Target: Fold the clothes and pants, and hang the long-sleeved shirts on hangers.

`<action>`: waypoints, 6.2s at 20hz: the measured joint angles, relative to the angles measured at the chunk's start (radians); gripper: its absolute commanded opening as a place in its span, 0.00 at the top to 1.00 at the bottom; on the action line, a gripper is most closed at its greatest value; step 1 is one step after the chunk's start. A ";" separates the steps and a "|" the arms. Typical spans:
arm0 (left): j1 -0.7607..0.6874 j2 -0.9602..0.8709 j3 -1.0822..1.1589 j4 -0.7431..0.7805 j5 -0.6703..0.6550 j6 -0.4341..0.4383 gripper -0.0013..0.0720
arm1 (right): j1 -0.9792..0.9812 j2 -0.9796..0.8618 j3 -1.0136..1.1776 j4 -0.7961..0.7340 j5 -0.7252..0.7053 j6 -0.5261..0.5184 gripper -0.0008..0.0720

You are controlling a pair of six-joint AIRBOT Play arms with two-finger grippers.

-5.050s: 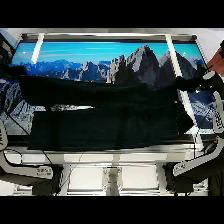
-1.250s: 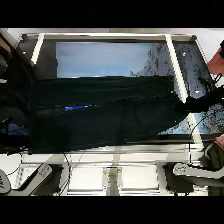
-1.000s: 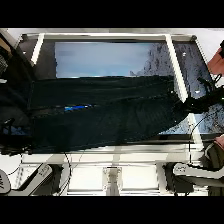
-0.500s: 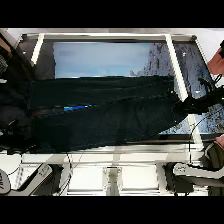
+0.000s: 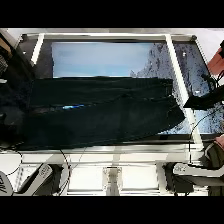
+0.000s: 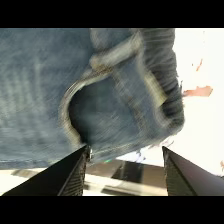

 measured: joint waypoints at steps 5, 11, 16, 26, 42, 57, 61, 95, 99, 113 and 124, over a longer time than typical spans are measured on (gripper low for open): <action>-0.001 0.001 0.037 0.029 0.002 -0.018 0.95 | -0.002 -0.099 0.001 0.044 -0.033 -0.084 0.26; -0.001 0.000 0.045 0.036 -0.002 -0.037 0.95 | 0.013 -0.221 -0.002 0.116 -0.029 -0.128 0.29; -0.001 0.000 0.046 0.039 -0.004 -0.040 0.95 | 0.011 -0.266 -0.010 0.099 0.064 -0.167 0.30; -0.001 -0.001 0.046 0.049 0.017 -0.040 0.95 | -0.056 -0.276 -0.135 0.072 0.089 -0.177 0.95; 0.189 -0.077 0.207 -0.099 -0.060 0.031 0.95 | -0.477 -0.098 -0.128 0.231 0.329 -0.134 0.95; -0.032 -0.195 0.588 -0.155 -0.291 -0.068 0.95 | -0.585 0.088 -0.023 0.234 0.235 0.066 0.96; -0.174 -0.354 0.786 -0.160 -0.248 -0.185 0.95 | -0.551 0.091 0.005 0.225 0.212 0.182 0.96; -0.447 -0.808 1.057 -0.176 0.193 -0.591 0.94 | -0.284 -0.182 0.019 0.453 -0.481 0.506 0.95; -0.461 -0.836 1.057 -0.222 0.287 -0.595 0.85 | -0.228 -0.224 0.023 0.488 -0.624 0.506 0.95; -0.470 -0.860 1.059 -0.253 0.330 -0.598 0.32 | -0.177 -0.268 0.227 0.459 -0.673 0.504 0.34; -0.450 -0.848 1.068 -0.343 0.287 -0.593 0.12 | -0.128 -0.269 0.328 0.299 -0.475 0.526 0.33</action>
